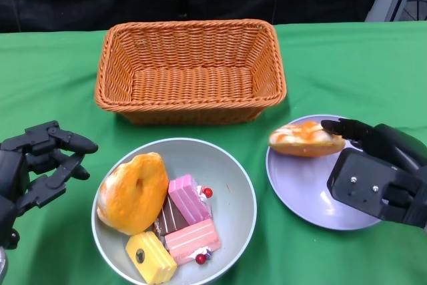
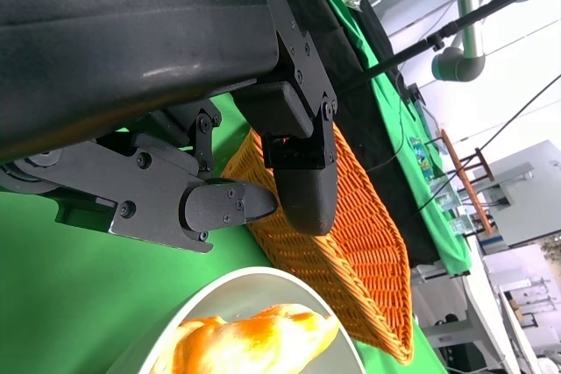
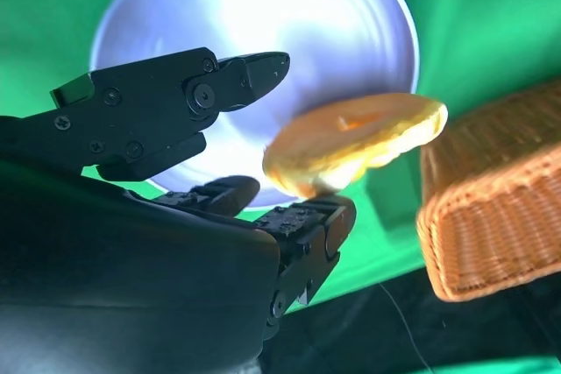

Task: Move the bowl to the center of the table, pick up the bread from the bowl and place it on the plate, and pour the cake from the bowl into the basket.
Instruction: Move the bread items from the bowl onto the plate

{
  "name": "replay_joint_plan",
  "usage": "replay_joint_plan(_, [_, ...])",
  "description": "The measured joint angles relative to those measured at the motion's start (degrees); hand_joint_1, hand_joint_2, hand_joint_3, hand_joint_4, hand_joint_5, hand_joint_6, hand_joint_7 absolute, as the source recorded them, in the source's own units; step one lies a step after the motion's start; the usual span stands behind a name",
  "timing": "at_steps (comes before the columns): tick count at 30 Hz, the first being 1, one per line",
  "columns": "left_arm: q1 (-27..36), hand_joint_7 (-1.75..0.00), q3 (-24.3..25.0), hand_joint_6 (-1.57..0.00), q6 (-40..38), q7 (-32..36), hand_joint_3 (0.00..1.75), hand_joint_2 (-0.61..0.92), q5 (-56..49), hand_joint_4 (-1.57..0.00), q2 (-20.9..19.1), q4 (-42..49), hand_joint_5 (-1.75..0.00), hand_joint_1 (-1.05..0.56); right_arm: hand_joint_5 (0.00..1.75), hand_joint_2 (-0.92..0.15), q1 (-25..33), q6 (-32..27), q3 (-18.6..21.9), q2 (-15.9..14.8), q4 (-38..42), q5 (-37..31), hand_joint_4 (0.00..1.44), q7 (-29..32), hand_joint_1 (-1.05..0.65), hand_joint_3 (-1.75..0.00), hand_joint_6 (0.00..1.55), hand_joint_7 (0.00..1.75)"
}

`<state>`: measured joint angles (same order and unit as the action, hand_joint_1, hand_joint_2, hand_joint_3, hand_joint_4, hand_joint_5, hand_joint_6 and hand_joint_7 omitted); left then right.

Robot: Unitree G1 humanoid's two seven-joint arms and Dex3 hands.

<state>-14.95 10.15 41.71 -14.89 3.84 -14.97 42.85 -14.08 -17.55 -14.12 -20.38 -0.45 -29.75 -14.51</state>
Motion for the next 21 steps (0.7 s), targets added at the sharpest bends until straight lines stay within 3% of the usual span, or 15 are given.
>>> replay_joint_plan(11, [0.00,-0.95,-0.05,-0.84,0.00,0.02,0.47,0.84,-0.09,-0.83,0.02,-0.02,-1.24,-0.10,0.01,-0.92,-0.01,-3.88,-2.21,-2.15,-3.49,-4.30,0.25,-4.67,-0.27,-0.04,0.32,0.02])
replay_joint_plan(17, [0.00,-0.95,-0.06,-0.84,0.01,0.02,0.48,0.85,-0.09,-0.83,0.02,-0.03,-1.24,-0.10,0.08,-0.92,0.26,-6.79,-3.92,-4.44,-11.30,-6.96,0.41,-10.40,-0.29,-0.07,0.36,0.03])
replay_joint_plan(21, [-0.01,-0.95,-0.07,-0.85,0.04,0.02,0.49,0.85,-0.11,-0.84,0.02,-0.03,-1.23,-0.09,0.17,-0.92,1.12,-7.54,-4.39,-5.81,-15.93,-8.27,0.60,-13.79,-0.29,-0.06,0.38,0.03])
